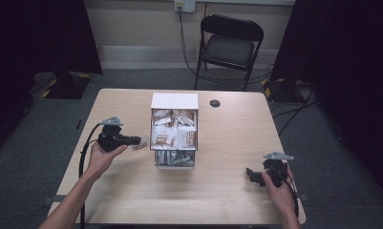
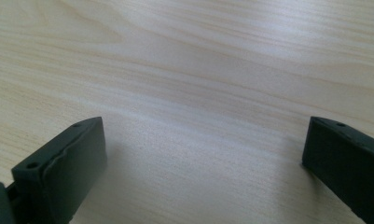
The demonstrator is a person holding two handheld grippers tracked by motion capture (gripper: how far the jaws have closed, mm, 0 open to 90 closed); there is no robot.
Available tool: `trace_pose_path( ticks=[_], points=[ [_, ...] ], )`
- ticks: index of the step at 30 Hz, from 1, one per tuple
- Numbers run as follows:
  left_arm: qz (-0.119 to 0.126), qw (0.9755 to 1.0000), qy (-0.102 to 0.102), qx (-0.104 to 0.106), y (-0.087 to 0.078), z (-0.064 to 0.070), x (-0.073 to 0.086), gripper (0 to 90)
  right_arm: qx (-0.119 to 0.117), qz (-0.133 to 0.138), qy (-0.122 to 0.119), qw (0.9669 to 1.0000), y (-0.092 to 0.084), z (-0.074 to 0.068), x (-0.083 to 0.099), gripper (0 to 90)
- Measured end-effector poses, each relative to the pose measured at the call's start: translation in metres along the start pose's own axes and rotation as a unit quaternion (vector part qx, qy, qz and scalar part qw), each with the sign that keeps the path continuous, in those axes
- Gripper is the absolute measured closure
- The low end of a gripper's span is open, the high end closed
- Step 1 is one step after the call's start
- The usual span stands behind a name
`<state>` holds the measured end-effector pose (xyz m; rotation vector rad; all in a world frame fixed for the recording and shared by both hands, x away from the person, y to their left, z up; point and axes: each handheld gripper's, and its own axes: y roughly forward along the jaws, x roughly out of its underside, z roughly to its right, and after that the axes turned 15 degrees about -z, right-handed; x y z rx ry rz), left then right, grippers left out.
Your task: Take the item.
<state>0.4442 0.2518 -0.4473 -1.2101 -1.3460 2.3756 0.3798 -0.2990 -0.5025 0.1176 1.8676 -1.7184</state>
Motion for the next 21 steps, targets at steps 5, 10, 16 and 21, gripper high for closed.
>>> trace_pose_path(
  ticks=[5, 10, 16, 21],
  points=[
    [-0.022, 0.9997, 0.003, 0.005, 0.016, 0.0, 0.002, 90.0, 0.0, 0.0, 0.0, 1.0, 0.0, 0.0, 0.0, 0.0],
    [-0.028, 0.9996, -0.008, -0.003, 0.027, -0.003, 0.006, 90.0, 0.0, 0.0, 0.0, 1.0, 0.0, 0.0, 0.0, 0.0],
    [-0.03, 0.9994, -0.016, 0.002, 0.032, -0.008, 0.008, 90.0, 0.0, 0.0, 0.0, 1.0, 0.0, 0.0, 0.0, 0.0],
    [-0.035, 0.9992, -0.019, 0.0, 0.035, -0.014, 0.008, 86.6, 0.0, 0.0, 0.0, 1.0, 0.0, 0.0, 0.0, 0.0]
  ],
)
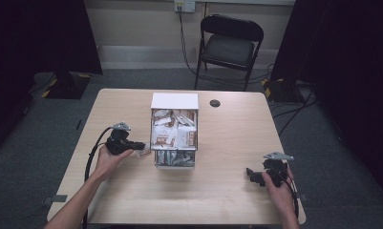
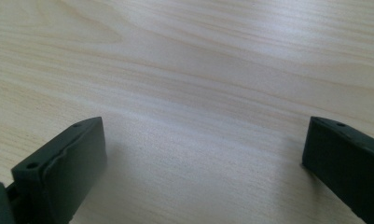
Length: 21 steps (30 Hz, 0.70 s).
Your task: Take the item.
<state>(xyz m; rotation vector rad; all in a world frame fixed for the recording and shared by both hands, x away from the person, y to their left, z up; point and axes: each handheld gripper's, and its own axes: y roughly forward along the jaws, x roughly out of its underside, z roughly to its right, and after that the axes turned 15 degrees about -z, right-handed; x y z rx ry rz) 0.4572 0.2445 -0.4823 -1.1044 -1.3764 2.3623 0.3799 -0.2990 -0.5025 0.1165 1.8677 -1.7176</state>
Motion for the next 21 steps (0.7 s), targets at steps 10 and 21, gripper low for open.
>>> trace_pose_path(
  ticks=[10, 21],
  points=[
    [0.023, 0.9993, -0.02, -0.02, -0.011, -0.006, 0.003, 59.4, 0.001, 0.0, 0.001, 1.0, 0.0, 0.0, -0.001, 0.0],
    [0.042, 0.9979, -0.035, -0.036, -0.025, -0.01, 0.003, 30.4, 0.0, 0.0, 0.001, 1.0, 0.0, 0.0, -0.001, 0.0]
  ],
)
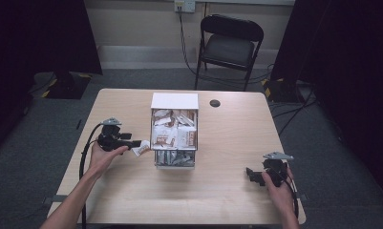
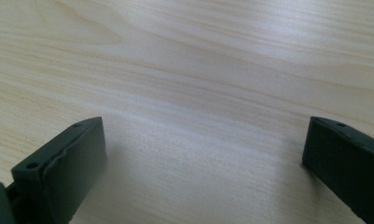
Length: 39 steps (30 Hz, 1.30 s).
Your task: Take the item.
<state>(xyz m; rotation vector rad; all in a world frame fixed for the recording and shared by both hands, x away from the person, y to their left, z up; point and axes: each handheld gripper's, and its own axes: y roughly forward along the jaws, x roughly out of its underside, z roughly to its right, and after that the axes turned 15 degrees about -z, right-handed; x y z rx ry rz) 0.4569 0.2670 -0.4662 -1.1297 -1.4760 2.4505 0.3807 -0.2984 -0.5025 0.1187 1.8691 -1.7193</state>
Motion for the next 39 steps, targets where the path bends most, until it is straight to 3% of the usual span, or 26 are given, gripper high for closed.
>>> trace_pose_path(
  ticks=[5, 9, 13, 15, 18, 20, 23, 25, 28, 32, 35, 39],
  points=[
    [0.012, 0.9998, 0.014, -0.01, -0.017, 0.007, 0.001, 29.0, 0.0, 0.0, 0.0, 1.0, 0.0, 0.0, 0.0, 0.0],
    [-0.006, 0.9994, 0.026, -0.021, -0.029, 0.007, 0.007, 27.9, 0.0, 0.0, 0.0, 1.0, 0.0, 0.0, 0.0, 0.0],
    [-0.003, 0.9995, 0.017, -0.025, -0.041, 0.005, 0.022, 26.1, 0.0, 0.0, 0.0, 1.0, 0.0, 0.0, 0.0, 0.0],
    [-0.01, 0.9999, 0.002, -0.013, -0.045, 0.002, 0.027, 26.3, 0.0, 0.0, 0.0, 1.0, 0.0, 0.0, 0.0, 0.0],
    [-0.021, 0.9991, 0.0, -0.036, -0.051, 0.002, 0.039, 24.4, 0.001, 0.001, 0.001, 1.0, 0.0, 0.0, 0.0, 0.0],
    [-0.029, 0.9988, -0.001, -0.039, -0.052, 0.001, 0.045, 23.7, 0.001, 0.001, 0.001, 1.0, 0.0, 0.0, 0.0, 0.0],
    [-0.037, 0.9967, 0.005, -0.072, -0.053, 0.005, 0.057, 23.7, 0.002, 0.001, 0.002, 1.0, 0.0, -0.001, 0.0, 0.0],
    [-0.049, 0.9965, 0.0, -0.068, -0.05, 0.005, 0.065, 24.4, 0.002, 0.001, 0.002, 1.0, 0.0, -0.001, 0.0, 0.0],
    [-0.065, 0.9948, 0.0, -0.078, -0.045, 0.006, 0.074, 25.7, 0.002, 0.001, 0.003, 1.0, 0.0, -0.001, 0.0, 0.0],
    [-0.09, 0.991, -0.006, -0.099, -0.034, 0.006, 0.08, 26.0, 0.003, 0.001, 0.003, 1.0, 0.0, -0.001, 0.001, 0.0],
    [-0.117, 0.9875, 0.005, -0.106, -0.025, 0.004, 0.084, 26.2, 0.002, 0.001, 0.003, 1.0, 0.0, -0.001, 0.0, 0.0],
    [-0.109, 0.9854, 0.01, -0.131, -0.02, 0.006, 0.085, 20.6, 0.002, 0.001, 0.003, 1.0, 0.0, -0.001, 0.001, 0.0]
  ],
)
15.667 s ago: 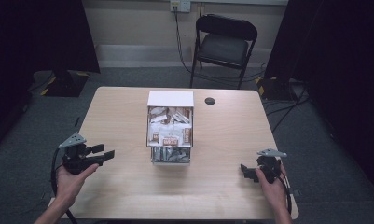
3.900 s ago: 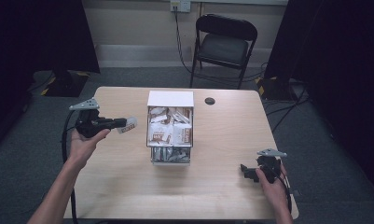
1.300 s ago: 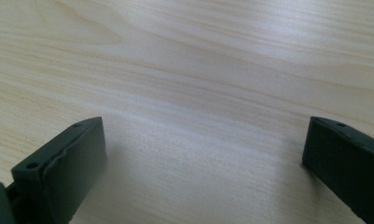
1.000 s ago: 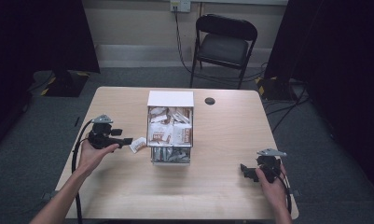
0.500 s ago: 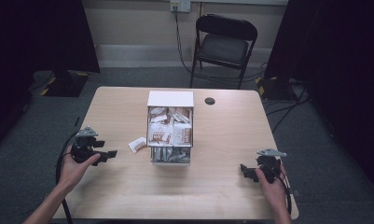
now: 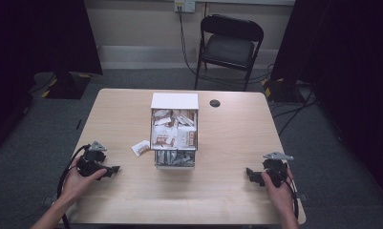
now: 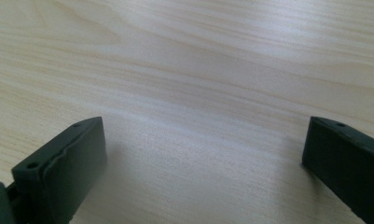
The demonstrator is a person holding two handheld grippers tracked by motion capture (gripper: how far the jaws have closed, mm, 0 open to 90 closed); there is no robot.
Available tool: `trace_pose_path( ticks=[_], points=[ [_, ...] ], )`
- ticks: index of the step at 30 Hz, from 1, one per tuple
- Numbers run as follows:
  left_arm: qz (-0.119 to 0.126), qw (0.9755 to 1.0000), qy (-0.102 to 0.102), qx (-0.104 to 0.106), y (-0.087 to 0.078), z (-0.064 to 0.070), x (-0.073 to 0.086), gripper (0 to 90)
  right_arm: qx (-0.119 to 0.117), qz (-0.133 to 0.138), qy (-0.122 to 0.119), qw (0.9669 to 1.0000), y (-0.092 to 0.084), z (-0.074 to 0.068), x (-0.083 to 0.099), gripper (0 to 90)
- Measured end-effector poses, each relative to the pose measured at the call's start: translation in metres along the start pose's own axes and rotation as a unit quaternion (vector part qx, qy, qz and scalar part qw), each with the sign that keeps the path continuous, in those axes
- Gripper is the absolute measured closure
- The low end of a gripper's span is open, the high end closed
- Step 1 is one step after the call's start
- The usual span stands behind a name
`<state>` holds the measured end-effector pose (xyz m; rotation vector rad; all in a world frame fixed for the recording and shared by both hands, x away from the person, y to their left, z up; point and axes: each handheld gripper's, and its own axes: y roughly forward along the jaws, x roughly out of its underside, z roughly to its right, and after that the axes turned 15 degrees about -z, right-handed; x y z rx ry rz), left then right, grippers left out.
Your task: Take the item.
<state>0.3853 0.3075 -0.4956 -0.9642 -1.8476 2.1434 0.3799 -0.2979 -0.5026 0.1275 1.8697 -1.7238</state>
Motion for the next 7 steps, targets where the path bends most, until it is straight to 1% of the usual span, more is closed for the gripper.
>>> trace_pose_path(
  ticks=[1, 2, 4, 5, 7],
  points=[
    [0.02, 0.9998, -0.007, -0.004, 0.004, 0.0, 0.002, 17.8, 0.001, 0.0, 0.0, 1.0, 0.0, 0.0, 0.0, 0.0],
    [0.045, 0.9989, -0.014, -0.007, 0.007, 0.001, 0.005, 13.5, 0.0, 0.0, 0.0, 1.0, 0.0, 0.0, 0.0, 0.0],
    [0.07, 0.9975, -0.01, -0.005, 0.012, -0.001, 0.008, 10.0, 0.0, 0.0, 0.0, 1.0, 0.0, 0.0, 0.0, 0.0],
    [0.081, 0.9966, -0.012, -0.006, 0.014, -0.002, 0.01, 8.5, 0.0, 0.0, 0.0, 1.0, 0.0, 0.0, 0.0, 0.0],
    [0.08, 0.9966, -0.017, -0.009, 0.014, -0.002, 0.009, 7.1, 0.0, 0.0, 0.0, 1.0, 0.0, 0.0, 0.0, 0.0]
  ],
)
